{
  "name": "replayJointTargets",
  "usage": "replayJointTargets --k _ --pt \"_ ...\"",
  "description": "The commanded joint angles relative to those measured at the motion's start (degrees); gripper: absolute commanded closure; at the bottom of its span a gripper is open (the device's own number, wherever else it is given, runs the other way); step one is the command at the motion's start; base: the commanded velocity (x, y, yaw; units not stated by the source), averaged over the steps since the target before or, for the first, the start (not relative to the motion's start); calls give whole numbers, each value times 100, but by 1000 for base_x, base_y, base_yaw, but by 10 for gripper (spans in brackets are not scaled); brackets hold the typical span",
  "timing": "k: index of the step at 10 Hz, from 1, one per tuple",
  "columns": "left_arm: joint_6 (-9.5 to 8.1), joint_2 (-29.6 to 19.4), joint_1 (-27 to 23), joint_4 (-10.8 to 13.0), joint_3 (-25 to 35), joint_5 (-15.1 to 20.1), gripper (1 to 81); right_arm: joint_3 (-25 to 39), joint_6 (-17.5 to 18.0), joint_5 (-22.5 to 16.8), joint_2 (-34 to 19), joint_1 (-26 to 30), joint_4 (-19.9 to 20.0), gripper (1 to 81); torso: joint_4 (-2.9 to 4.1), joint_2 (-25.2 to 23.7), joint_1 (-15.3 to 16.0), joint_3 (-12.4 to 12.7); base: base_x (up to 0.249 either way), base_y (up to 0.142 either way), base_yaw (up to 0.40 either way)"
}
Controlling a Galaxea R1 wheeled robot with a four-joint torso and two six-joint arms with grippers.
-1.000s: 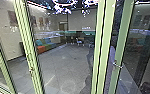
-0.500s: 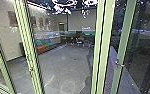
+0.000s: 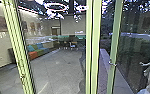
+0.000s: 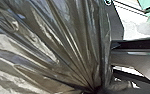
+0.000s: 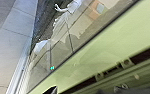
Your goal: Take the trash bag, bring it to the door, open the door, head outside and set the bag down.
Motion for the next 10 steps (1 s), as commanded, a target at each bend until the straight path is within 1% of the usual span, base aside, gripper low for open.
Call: replayJointTargets --k 1,2,3,4,5,7,8,9,10 --pt "9 36 -284 -56 36 448 811 -370 -245 72 167 531 -191 10 0 0 0 0 0 0 0" --pt "17 45 -284 -56 36 448 811 -441 -246 72 237 523 -146 10 0 -2 -1 5 0 0 0" --pt "17 54 -284 -56 36 448 811 -354 -237 -24 299 523 19 10 5 -2 -1 6 0 0 0" --pt "17 45 -284 -56 36 439 811 -249 -246 -94 369 462 432 10 5 -2 -1 9 0 0 0" --pt "17 36 -284 -56 36 440 811 -283 -246 -252 570 330 729 10 5 -2 -1 9 0 0 0" --pt "17 36 -284 -64 36 439 811 -432 -228 -446 974 224 1782 10 5 -4 -1 9 0 0 0" --pt "17 36 -284 -65 36 439 811 -503 -184 -490 1205 58 2183 10 5 -4 -1 11 0 0 0" --pt "17 27 -284 -65 36 439 811 -696 -167 -499 1407 -57 2490 10 2 -4 -1 11 0 0 0" --pt "17 27 -275 -65 36 439 811 -1065 -167 -657 1671 -171 2921 10 5 -4 -1 11 0 0 0"
